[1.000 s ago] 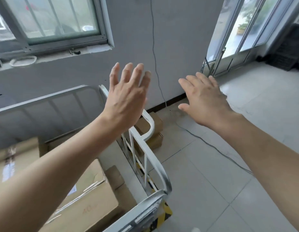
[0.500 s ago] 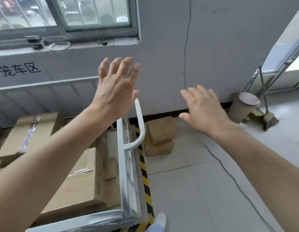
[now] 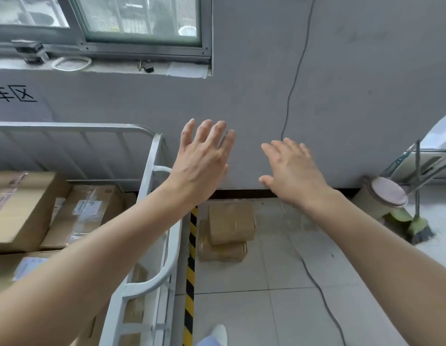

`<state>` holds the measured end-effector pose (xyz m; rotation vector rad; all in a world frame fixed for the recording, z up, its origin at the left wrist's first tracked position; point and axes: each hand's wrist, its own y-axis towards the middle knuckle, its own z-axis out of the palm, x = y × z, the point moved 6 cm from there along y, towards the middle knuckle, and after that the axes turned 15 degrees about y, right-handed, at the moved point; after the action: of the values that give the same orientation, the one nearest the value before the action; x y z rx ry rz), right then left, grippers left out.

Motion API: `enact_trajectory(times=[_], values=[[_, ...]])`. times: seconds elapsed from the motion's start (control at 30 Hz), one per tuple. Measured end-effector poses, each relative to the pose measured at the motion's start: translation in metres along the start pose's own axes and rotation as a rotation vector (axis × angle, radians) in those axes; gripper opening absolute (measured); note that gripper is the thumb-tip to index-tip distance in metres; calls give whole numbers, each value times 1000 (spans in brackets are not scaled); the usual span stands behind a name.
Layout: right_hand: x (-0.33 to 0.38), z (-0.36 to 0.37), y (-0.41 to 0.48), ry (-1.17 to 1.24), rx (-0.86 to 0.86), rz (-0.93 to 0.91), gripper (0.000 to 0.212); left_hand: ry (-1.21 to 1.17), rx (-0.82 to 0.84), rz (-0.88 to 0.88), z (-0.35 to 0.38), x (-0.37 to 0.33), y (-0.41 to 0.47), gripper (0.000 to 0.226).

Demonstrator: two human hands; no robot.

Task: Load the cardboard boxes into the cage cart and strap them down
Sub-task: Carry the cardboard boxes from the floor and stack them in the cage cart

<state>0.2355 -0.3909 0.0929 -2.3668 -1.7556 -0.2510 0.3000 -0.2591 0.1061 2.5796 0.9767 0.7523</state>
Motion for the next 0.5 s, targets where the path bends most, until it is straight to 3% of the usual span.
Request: enact_trajectory(times=[0.13,0.3,0.5], values=[[-25,14,55,37,64,-39,59,9,57,-36,37,-5,33,61],[-69,66,126,70,215,-64,54,-182,431,-213,124,-30,53,59],[-130,148,197,96,387,-76,58,-234,674,-403,234,-64,58,54]])
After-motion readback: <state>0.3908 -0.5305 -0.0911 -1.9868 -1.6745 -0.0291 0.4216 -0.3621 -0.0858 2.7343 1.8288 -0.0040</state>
